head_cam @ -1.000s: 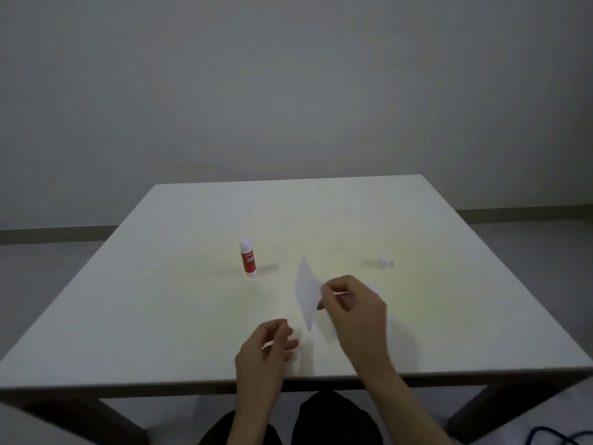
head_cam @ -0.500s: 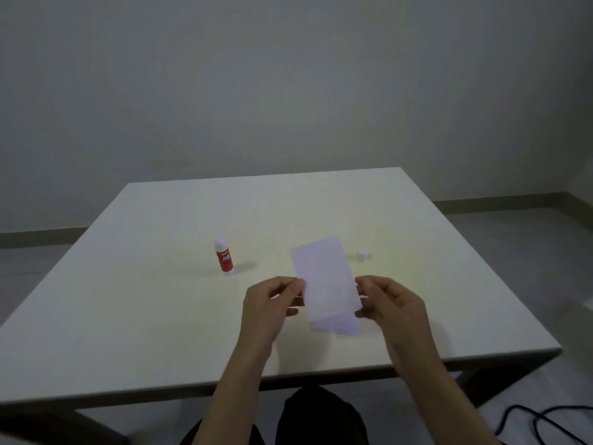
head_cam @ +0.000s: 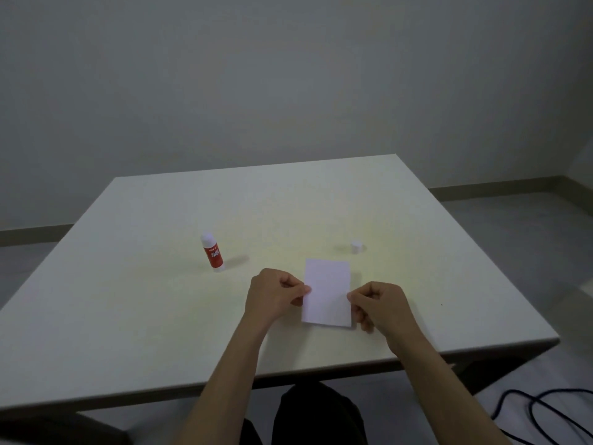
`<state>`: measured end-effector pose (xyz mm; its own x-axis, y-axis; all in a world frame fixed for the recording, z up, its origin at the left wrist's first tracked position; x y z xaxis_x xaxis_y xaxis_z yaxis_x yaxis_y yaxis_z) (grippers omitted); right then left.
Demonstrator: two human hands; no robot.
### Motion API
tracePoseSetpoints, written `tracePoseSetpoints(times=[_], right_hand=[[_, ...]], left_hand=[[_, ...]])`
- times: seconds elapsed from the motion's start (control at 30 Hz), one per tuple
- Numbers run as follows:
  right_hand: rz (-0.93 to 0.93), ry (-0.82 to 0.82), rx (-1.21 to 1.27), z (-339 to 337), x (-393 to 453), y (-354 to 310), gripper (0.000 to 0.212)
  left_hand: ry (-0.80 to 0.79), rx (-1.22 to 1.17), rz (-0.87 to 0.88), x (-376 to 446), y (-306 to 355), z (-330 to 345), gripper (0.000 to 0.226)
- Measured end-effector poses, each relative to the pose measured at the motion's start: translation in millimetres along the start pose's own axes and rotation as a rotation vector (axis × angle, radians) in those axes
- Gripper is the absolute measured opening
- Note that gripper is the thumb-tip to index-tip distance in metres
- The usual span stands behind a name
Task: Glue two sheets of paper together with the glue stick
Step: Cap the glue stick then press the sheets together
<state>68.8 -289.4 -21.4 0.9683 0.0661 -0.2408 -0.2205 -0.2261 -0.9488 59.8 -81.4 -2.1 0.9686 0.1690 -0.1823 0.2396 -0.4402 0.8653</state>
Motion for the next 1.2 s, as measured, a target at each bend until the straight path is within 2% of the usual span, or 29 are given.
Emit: tracePoseSetpoints(times=[0.47,0.83,1.03,1.2], right_hand=[[-0.002,-0.023,-0.039,1.3,9.4,5.6,0.02],[-0.032,0.001,-0.171,1.5,6.7,0.7,0.019],[-0.072,0.04,-0.344,9.4,3.3,-9.5,0.015],[-0.073,0.082,-0.37,10.5,5.4,-7.6,0.026]], left_hand=[[0.016,0.024,0.001,2.7,-8.5,5.5,0.008],[0.047,0.145,0.0,4.1,-6.8,10.6,0.018],[0.116,0.243,0.026,4.2,-5.4,13.5,0.013],[0.19,0.332,0.077,-0.7,-0.6,15.9,0.018]])
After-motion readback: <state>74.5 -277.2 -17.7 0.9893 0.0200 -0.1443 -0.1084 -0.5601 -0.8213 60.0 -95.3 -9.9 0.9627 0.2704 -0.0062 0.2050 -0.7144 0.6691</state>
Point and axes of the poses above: each hand's wrist, its own x-axis towards the middle knuckle, its own z-axis out of the palm, y = z × x, the point moved 7 cm from there along x, towards the middle knuckle, and after that the axes turned 3 degrees about -y, right-handed, at the moved point
